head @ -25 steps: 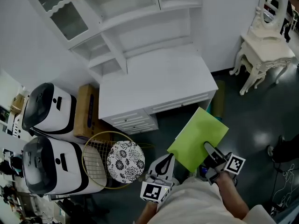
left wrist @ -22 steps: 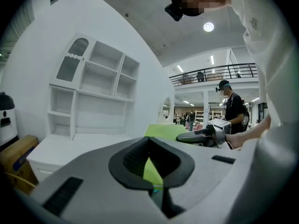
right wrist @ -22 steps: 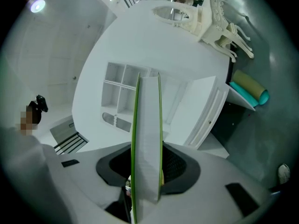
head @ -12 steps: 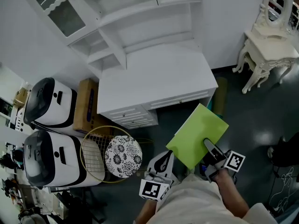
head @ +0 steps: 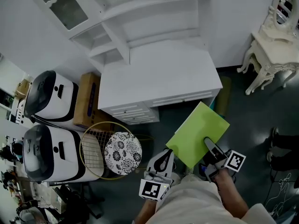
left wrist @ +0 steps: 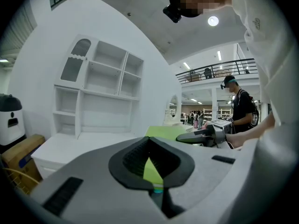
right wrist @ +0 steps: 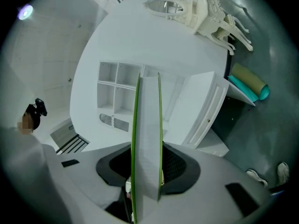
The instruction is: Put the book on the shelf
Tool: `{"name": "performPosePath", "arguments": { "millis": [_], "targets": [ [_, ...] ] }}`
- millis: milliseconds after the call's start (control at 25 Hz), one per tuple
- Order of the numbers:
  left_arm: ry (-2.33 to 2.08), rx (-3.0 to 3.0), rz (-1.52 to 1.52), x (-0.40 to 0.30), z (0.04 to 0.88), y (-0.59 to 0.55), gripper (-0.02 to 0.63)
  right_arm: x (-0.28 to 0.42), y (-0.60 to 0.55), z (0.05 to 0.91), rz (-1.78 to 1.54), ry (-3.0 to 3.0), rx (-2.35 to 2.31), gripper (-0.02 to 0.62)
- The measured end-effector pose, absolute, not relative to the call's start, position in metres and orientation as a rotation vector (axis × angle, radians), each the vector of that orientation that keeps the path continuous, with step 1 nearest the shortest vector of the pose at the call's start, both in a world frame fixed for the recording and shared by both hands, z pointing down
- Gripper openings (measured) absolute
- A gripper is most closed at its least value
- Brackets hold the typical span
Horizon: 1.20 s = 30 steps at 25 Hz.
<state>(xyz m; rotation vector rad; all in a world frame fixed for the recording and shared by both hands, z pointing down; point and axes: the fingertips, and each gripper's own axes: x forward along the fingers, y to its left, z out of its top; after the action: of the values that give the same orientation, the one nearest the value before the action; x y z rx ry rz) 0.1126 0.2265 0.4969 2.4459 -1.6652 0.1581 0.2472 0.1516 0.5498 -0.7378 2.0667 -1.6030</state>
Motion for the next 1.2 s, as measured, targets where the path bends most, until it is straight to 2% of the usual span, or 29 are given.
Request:
{"name": "performPosePath", "arguments": {
  "millis": [1000,1200],
  "targets": [
    [-1.612,2.545,0.068,-0.034,0.487,0.123,0.002,0.115,0.064,0.534,-1.538,2.052,-0.811,0.146],
    [-1.554,2.57,0.137,-0.052,0.498,0.117,0.002,0.098,0.056,0.536,-1.531,2.043,-0.844,0.146]
  ]
}}
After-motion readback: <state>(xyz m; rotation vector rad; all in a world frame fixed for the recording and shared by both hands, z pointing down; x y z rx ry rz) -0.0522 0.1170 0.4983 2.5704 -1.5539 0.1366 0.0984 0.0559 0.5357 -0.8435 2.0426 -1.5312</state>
